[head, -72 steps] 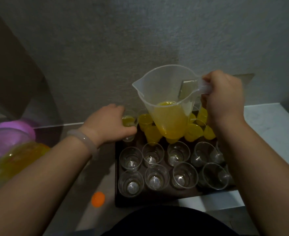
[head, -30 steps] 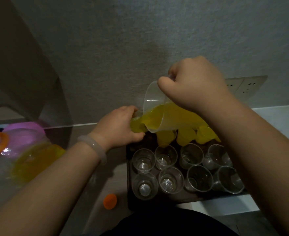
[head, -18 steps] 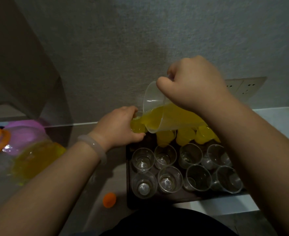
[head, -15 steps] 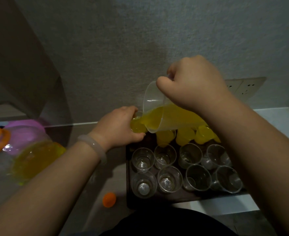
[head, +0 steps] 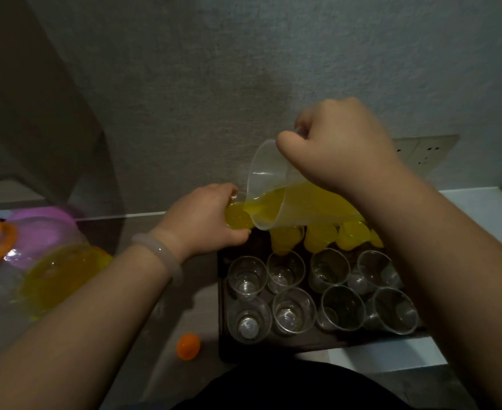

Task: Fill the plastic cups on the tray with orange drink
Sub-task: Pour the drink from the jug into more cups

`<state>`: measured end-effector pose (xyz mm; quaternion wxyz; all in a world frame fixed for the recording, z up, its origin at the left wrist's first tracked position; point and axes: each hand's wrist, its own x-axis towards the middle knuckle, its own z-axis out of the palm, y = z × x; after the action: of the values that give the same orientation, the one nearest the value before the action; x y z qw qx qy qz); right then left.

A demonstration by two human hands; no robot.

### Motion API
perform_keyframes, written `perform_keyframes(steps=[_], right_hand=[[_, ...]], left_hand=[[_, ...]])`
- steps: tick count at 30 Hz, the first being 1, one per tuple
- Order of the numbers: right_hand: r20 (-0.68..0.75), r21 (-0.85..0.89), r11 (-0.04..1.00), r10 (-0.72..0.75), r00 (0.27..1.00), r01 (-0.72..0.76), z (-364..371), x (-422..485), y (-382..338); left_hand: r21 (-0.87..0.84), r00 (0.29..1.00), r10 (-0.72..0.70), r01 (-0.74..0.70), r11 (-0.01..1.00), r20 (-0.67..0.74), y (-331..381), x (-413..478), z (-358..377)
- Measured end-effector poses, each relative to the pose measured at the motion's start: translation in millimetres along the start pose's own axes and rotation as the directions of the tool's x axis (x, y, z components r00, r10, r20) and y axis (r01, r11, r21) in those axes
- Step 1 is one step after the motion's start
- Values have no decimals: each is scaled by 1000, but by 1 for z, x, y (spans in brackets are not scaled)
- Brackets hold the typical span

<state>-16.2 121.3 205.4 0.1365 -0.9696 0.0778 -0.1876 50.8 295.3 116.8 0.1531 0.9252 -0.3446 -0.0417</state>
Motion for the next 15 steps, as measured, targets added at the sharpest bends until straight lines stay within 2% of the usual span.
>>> perform_keyframes(steps=[4,8,12,15], right_hand=[[-24,62,997,45,999,-44,1,-1,7],[-58,236,962,158,986,-140,5,-2,22],[-92,447,868,284,954,-215,9,-9,38],[-117,617,751,383,916,-235,12,-15,45]], left_hand=[[16,1000,-12,12,1000,-10,-1,0,-1],[2,1000,-29,29,1000,3,-5,0,-2],[-2,999,-24,24,1000,28,-8,1,-4],[20,997,9,-11,1000,71,-8,2,-5]])
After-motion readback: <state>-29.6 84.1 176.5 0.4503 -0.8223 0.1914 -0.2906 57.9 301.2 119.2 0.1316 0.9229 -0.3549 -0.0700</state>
